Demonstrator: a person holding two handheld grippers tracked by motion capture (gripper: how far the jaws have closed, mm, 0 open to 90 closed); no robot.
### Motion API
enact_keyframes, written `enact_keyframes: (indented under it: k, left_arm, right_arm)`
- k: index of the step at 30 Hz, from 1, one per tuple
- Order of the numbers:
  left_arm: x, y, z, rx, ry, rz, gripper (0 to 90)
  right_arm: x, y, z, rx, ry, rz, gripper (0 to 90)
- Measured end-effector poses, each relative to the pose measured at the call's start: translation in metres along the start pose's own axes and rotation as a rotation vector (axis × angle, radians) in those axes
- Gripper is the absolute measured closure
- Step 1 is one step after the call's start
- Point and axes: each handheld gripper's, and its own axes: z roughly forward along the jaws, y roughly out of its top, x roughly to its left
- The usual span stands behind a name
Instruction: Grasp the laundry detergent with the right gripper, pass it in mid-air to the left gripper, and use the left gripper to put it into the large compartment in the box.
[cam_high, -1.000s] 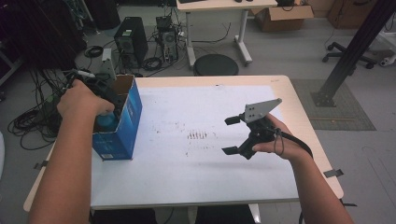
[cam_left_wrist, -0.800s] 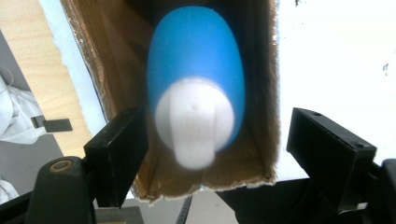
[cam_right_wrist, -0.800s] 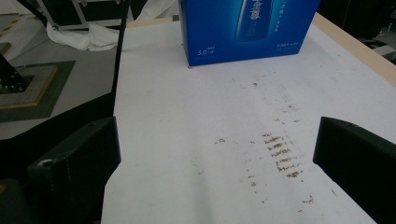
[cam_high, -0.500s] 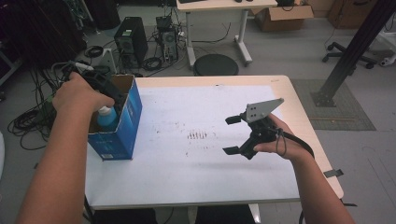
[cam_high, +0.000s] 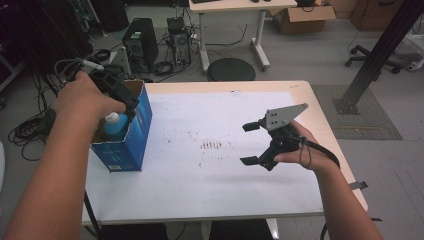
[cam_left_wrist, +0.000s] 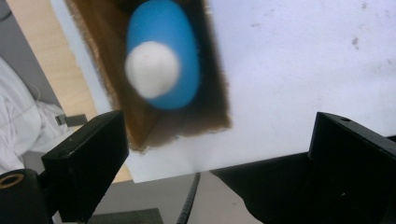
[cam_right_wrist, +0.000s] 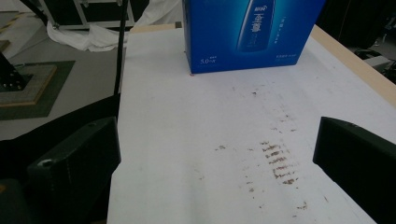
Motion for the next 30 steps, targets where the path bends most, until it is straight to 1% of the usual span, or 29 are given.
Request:
enact_keyframes:
  k: [1,2,3,4,5,6,7,8,10,11,12,15,17,18,19,20,21,22,23,24,26,27,28,30]
  left_arm:
    - [-0.004,-0.001,-0.002,0.002,0.003,0.018,4.7]
    - [-0.004,-0.001,-0.002,0.002,0.003,0.018,4.1]
    - [-0.013,-0.002,-0.006,0.002,-0.001,0.052,3.8]
    - [-0.016,-0.002,-0.008,-0.005,-0.001,0.063,3.6]
    - [-0.016,-0.002,-0.008,-0.005,-0.001,0.063,3.2]
    - [-0.023,-0.003,-0.011,-0.010,0.008,0.086,2.8]
    - [-0.028,-0.003,-0.014,-0.011,0.017,0.098,2.1]
    - [-0.028,-0.003,-0.014,-0.011,0.017,0.098,1.1]
    - [-0.038,-0.003,-0.019,-0.021,0.019,0.129,0.6]
    - [-0.038,-0.003,-0.019,-0.021,0.019,0.129,0.3]
    - [-0.046,-0.003,-0.023,-0.022,0.023,0.156,0.3]
    - [-0.059,-0.003,-0.026,-0.018,0.037,0.201,0.2]
    - [-0.069,-0.003,-0.029,-0.025,0.033,0.241,0.2]
    - [-0.069,-0.003,-0.029,-0.025,0.033,0.241,0.3]
    - [-0.077,-0.003,-0.030,-0.025,0.033,0.274,0.2]
    - [-0.083,-0.003,-0.030,-0.023,0.034,0.304,0.2]
    - [-0.094,-0.003,-0.030,-0.022,0.019,0.355,0.2]
    - [-0.100,-0.003,-0.029,-0.020,0.009,0.390,0.2]
    - [-0.100,-0.003,-0.029,-0.020,0.009,0.390,0.2]
    - [-0.112,-0.003,-0.027,-0.006,-0.015,0.463,0.2]
    - [-0.120,-0.003,-0.025,-0.004,-0.029,0.515,0.2]
    - [-0.120,-0.003,-0.025,-0.004,-0.029,0.515,0.2]
    - [-0.127,-0.003,-0.022,-0.006,-0.043,0.565,0.2]
    - [-0.132,-0.003,-0.021,-0.007,-0.048,0.610,0.2]
  right_arm:
    - [0.000,0.001,-0.001,0.001,-0.001,-0.001,0.9]
    - [0.000,0.001,-0.001,0.001,-0.001,-0.001,0.9]
    - [0.001,0.004,-0.004,0.002,-0.003,-0.007,0.9]
    - [0.002,0.005,-0.005,0.002,-0.006,-0.010,0.9]
    - [0.002,0.005,-0.005,0.002,-0.006,-0.010,0.9]
    - [0.002,0.008,-0.007,0.002,-0.009,-0.015,0.9]
    - [0.003,0.009,-0.009,0.004,-0.012,-0.017,0.9]
    - [0.003,0.011,-0.011,0.006,-0.015,-0.019,1.0]
    - [0.004,0.013,-0.013,0.006,-0.019,-0.022,0.9]
    - [0.004,0.013,-0.013,0.006,-0.019,-0.022,0.9]
    - [0.005,0.016,-0.017,0.009,-0.018,-0.028,1.0]
    - [0.005,0.021,-0.022,0.037,-0.023,-0.040,1.0]
    - [0.004,0.026,-0.026,0.065,-0.025,-0.050,1.2]
    - [0.004,0.026,-0.026,0.065,-0.025,-0.050,1.2]
    - [0.003,0.033,-0.031,0.100,-0.033,-0.063,1.2]
    - [0.003,0.033,-0.031,0.100,-0.033,-0.063,1.2]
    - [0.001,0.040,-0.037,0.129,-0.038,-0.074,1.2]
    - [0.000,0.042,-0.039,0.142,-0.040,-0.077,1.2]
    - [0.000,0.042,-0.039,0.142,-0.040,-0.077,1.2]
    - [-0.004,0.049,-0.046,0.186,-0.056,-0.083,1.3]
    - [-0.008,0.053,-0.050,0.222,-0.065,-0.087,1.4]
    - [-0.010,0.056,-0.052,0.244,-0.069,-0.088,1.6]
    - [-0.012,0.059,-0.055,0.274,-0.072,-0.098,1.8]
    - [-0.014,0.064,-0.058,0.319,-0.076,-0.109,1.9]
